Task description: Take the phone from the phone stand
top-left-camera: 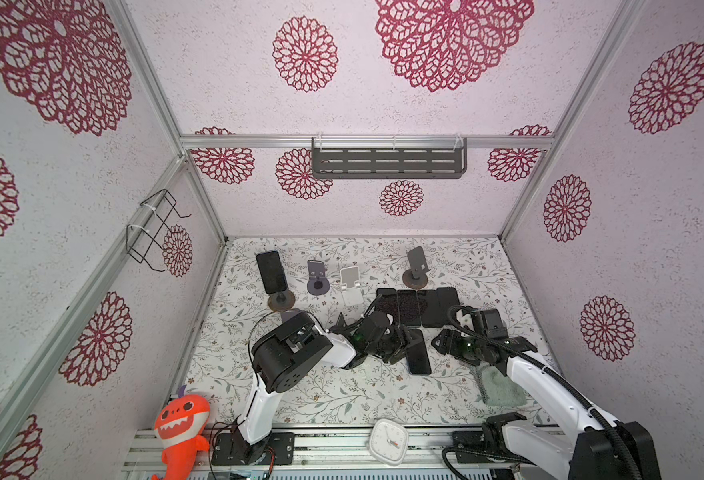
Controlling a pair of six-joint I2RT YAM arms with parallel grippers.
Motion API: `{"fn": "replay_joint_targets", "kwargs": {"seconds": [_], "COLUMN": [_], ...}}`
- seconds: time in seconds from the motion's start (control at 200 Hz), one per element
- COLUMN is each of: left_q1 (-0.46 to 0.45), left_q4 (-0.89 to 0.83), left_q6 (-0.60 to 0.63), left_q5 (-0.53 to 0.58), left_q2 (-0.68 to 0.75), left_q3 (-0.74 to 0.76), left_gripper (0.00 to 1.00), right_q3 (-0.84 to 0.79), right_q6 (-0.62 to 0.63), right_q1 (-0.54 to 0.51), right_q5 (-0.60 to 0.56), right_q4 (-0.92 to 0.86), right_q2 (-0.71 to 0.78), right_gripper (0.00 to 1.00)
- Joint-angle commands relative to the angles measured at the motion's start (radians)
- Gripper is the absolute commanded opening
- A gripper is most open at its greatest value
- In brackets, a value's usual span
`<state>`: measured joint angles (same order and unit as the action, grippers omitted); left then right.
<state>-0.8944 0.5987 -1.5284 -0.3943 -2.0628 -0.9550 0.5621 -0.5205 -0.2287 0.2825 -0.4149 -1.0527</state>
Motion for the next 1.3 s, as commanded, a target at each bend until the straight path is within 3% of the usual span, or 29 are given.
{"fn": "replay_joint_targets", "kwargs": {"seconds": [0.0, 0.44, 0.941, 1.101, 1.296], "left_q1": [0.014, 0.058, 0.06, 0.062, 0.063], "left_q4": [-0.159, -0.293, -0.279, -0.296, -0.391], "left_q6": [0.033, 0.132, 0.135, 0.152, 0.21], "left_q5": [-0.006, -0.031, -0.038, -0.038, -0.016], "left_q2": [0.003, 0.023, 0.011, 0.02, 0.056], "left_q3": [0.005, -0.039, -0.043, -0.043, -0.068], "left_gripper": [0.79, 0.84, 0.85, 0.97, 1.0], "right_q3": [-0.011, -0.054, -0.054, -0.057, -0.054], "right_q6": [-0.021, -0.04, -0.034, -0.036, -0.034], "right_q1": [-0.009, -0.012, -0.011, -0.011, -0.011], "right_q5": [-0.029, -0.074, -0.086, -0.081, -0.083], "right_q4": [0.029, 0.056, 0.043, 0.048, 0.045], "right_q2": [-0.002, 0.023, 0.03, 0.025, 0.026], "right_gripper": [0.77, 0.77, 0.77, 0.77, 0.77]}}
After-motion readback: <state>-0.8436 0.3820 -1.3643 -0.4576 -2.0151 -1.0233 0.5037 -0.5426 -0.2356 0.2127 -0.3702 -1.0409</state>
